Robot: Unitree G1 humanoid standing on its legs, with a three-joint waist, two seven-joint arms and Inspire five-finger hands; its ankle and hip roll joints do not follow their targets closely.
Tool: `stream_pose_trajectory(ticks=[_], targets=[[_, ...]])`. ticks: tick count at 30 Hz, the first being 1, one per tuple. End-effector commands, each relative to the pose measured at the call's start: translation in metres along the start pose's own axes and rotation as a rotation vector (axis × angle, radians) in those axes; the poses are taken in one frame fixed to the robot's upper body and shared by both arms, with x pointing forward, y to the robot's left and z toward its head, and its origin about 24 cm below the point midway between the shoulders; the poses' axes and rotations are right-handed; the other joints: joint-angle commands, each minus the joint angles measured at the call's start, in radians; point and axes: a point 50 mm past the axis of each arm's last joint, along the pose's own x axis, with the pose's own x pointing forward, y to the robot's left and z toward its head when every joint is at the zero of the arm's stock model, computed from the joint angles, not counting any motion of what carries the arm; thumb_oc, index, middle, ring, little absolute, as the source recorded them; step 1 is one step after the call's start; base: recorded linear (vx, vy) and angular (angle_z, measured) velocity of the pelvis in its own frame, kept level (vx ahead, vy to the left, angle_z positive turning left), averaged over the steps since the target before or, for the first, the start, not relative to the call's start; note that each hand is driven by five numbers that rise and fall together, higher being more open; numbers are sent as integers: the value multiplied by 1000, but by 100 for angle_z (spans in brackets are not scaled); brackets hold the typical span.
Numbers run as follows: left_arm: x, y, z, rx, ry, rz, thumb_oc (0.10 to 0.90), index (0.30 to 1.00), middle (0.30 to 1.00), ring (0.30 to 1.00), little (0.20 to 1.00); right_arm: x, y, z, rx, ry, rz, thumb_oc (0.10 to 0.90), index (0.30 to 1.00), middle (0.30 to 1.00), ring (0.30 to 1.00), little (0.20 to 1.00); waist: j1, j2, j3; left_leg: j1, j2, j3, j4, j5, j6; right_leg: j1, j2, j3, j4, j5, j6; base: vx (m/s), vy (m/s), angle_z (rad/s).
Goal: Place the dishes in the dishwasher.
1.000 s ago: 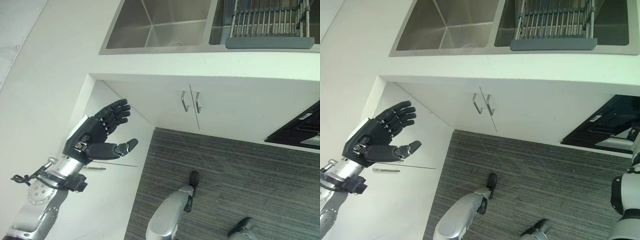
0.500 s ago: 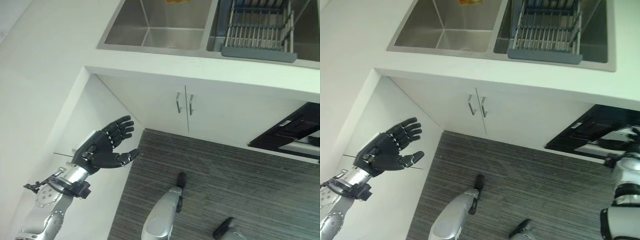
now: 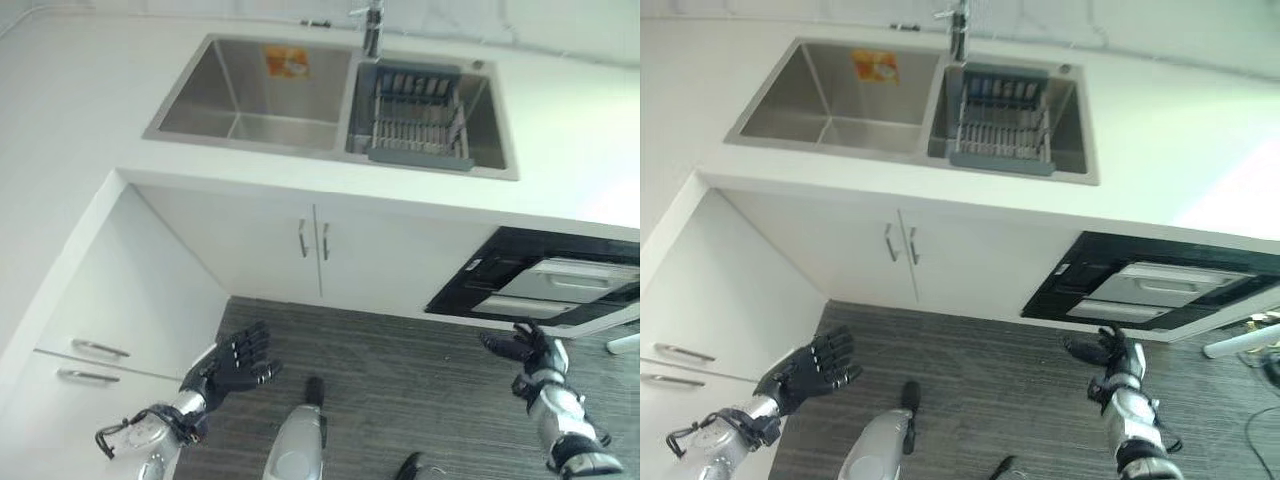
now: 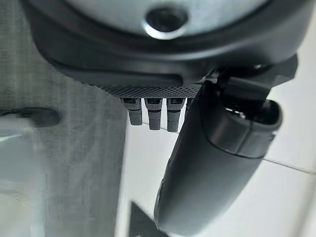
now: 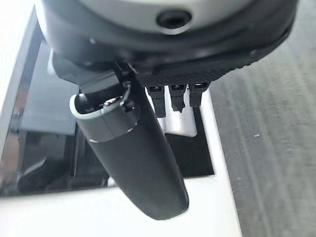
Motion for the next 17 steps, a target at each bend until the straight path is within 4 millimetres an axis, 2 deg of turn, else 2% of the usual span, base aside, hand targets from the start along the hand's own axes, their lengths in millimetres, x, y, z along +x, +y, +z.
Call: stream_pose_trajectory(ticks=[1,5,6,7,10,13,17], targets=[[6,-3,24,63,-160,10,800,900,900,900,900,8,-19,50,-3,-210,-11,800,900,900,900,900,5,50,-50,132,70,42,90,-290,-55,-55,-8,16,37,-12,54,32,44,-18],[6,5,-11,-29,-56,119,800,900,900,900,900,-3,-19,11,-26,-104,29,800,900,900,900,900,-29,46,-82,158,77,75,90,-281,-51,-45,-5,22,37,-20,30,-31,66,-22],[4,8,-26,-32,-4,171,800,900,900,900,900,-10,-20,-8,-29,-51,40,800,900,900,900,900,-45,44,-97,176,81,87,90,-287,-54,-35,-3,29,37,-30,24,27,74,-20],[3,10,-33,-37,26,203,800,900,900,900,900,-13,-21,-16,-31,-24,43,800,900,900,900,900,-54,44,-105,184,83,93,90,-289,-56,-30,-1,33,37,-35,20,22,62,-18],[-1,16,-49,-49,91,278,800,900,900,900,900,-19,-20,-31,-40,34,67,800,900,900,900,900,-75,44,-121,200,87,106,90,-293,-59,-23,5,44,37,-46,14,10,42,-4],[-9,23,-71,-178,184,392,800,900,900,900,900,-29,-17,-53,-59,110,98,800,900,900,900,900,-102,42,-141,219,91,118,90,-299,-62,-13,16,63,37,-58,6,8,41,-8],[-18,22,-91,-230,254,448,800,900,900,900,900,-38,-13,-71,-68,167,119,800,900,900,900,900,-117,41,-156,230,96,126,90,-300,-65,-5,20,68,37,-64,-1,-16,28,-8]])
